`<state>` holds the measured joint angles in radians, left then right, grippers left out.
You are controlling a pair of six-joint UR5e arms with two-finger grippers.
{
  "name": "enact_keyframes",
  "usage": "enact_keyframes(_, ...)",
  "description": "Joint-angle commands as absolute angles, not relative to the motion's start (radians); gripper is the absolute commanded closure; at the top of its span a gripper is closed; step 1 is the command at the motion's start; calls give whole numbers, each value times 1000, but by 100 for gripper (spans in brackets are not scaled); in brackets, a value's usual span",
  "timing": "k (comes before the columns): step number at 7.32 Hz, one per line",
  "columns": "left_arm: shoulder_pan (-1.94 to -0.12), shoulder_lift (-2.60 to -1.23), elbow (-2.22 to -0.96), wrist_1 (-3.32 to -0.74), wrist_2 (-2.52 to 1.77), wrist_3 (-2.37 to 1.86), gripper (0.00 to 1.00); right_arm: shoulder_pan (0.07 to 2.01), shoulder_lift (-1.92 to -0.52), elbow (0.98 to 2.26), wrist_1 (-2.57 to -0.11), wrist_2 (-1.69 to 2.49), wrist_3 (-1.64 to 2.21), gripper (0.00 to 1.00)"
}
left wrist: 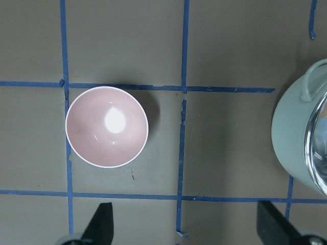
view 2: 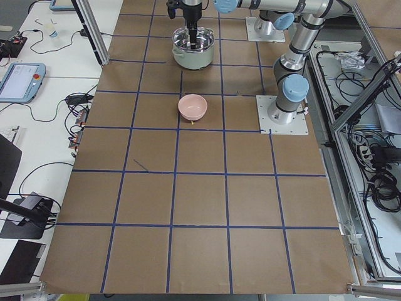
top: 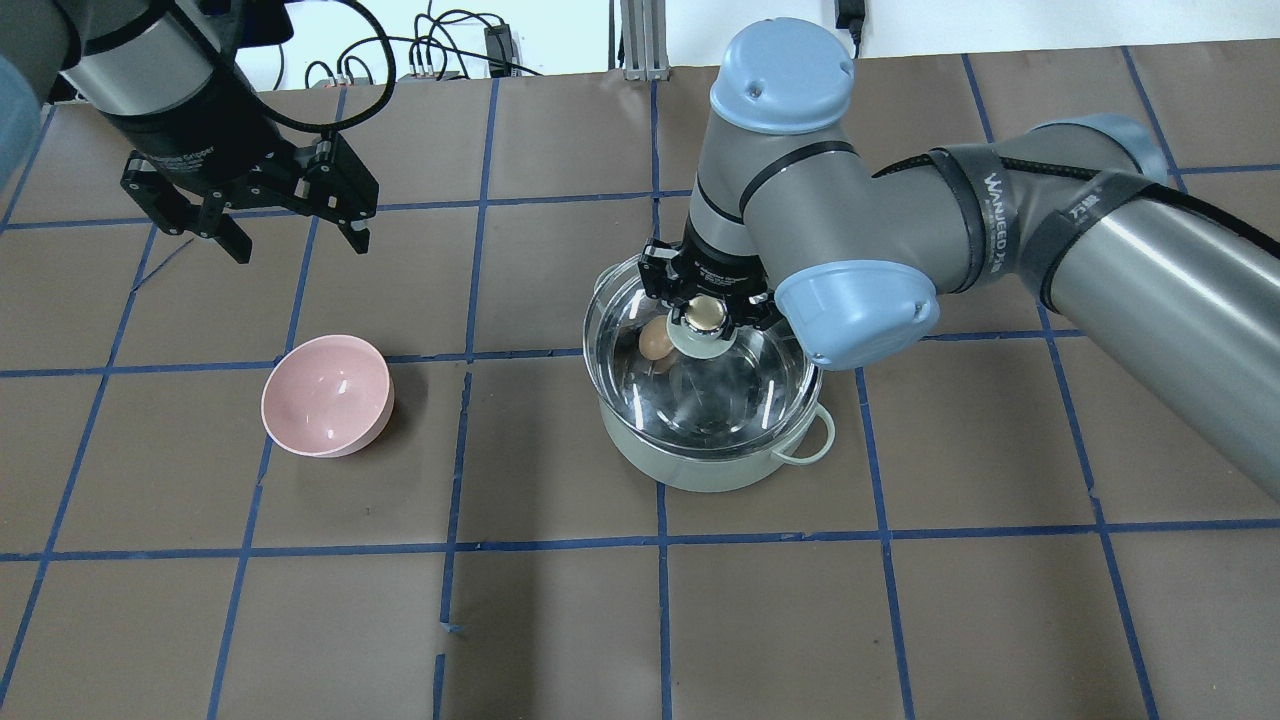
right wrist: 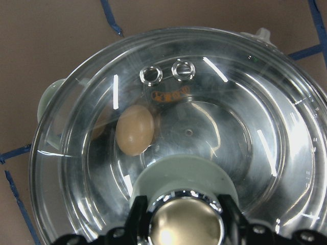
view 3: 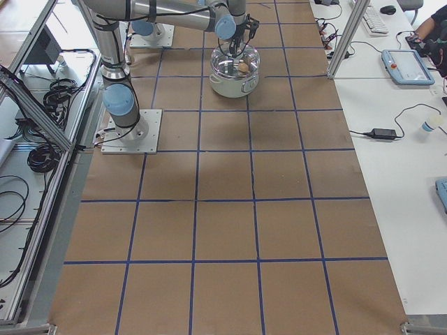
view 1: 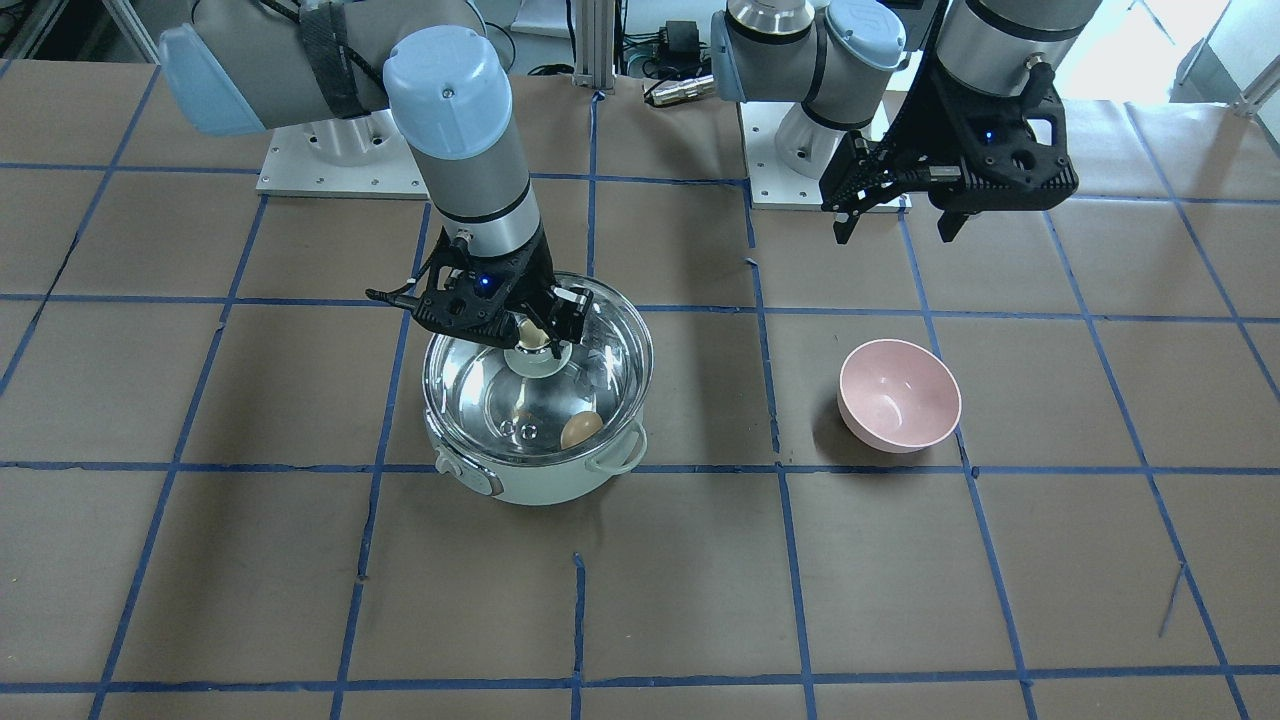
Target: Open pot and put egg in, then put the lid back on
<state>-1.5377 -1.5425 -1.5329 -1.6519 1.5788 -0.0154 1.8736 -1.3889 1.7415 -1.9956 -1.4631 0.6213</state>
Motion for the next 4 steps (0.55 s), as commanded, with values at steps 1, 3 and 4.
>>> enact_keyframes(1, -1539, -1534, -1551, -1648, 1574, -17, 0, 1871, -1388, 1741, -1997, -1465, 612, 60)
enact_keyframes(3, -1539, -1534, -1548, -1646, 1583, -11, 0, 1871, -1388, 1741, -1997, -1471, 611, 60)
enact_keyframes(4, -1539, -1534, -1552, -1646, 1582, -5, 0, 1871, -1387, 1741, -1997, -1474, 611, 60)
